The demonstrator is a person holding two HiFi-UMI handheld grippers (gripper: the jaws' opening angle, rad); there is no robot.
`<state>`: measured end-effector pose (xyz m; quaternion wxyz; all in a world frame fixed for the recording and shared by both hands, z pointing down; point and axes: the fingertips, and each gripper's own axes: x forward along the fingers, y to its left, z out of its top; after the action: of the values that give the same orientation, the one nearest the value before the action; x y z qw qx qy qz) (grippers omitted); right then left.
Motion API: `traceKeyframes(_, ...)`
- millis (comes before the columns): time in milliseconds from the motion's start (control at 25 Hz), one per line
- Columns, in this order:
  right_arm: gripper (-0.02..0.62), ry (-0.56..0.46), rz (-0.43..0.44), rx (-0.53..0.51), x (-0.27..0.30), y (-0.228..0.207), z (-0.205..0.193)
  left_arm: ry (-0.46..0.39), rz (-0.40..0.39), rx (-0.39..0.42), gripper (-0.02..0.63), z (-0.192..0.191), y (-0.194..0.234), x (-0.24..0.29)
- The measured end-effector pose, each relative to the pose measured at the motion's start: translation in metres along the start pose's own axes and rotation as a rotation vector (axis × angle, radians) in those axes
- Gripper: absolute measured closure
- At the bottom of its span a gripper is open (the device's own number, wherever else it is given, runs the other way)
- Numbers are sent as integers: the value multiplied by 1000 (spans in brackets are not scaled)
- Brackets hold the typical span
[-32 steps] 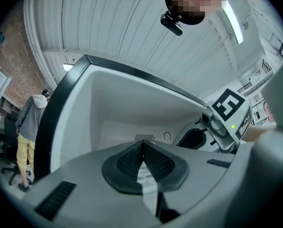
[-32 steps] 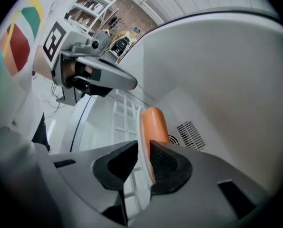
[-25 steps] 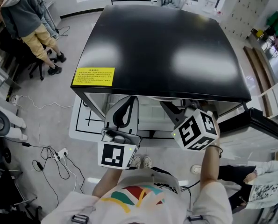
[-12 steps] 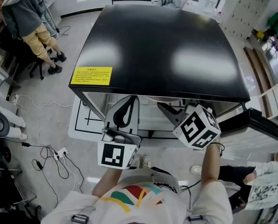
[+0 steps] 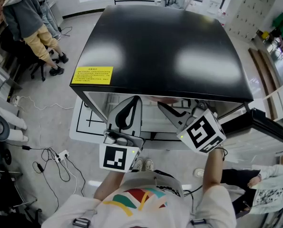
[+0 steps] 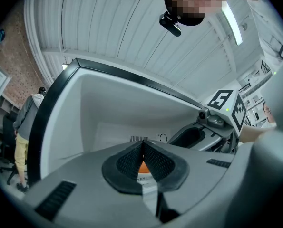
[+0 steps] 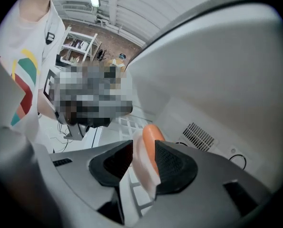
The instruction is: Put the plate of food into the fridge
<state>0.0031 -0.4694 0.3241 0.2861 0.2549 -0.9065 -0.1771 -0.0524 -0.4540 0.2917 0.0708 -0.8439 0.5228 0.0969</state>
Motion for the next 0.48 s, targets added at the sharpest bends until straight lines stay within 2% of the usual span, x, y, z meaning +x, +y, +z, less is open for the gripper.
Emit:
traceKeyframes(360, 474, -109, -111, -21, -25, -8, 27, -12, -23, 11, 600, 8, -8, -3)
traceKeyframes(480, 474, -170, -140, 3, -35, -7, 36, -17, -32, 14, 600, 12, -10, -4)
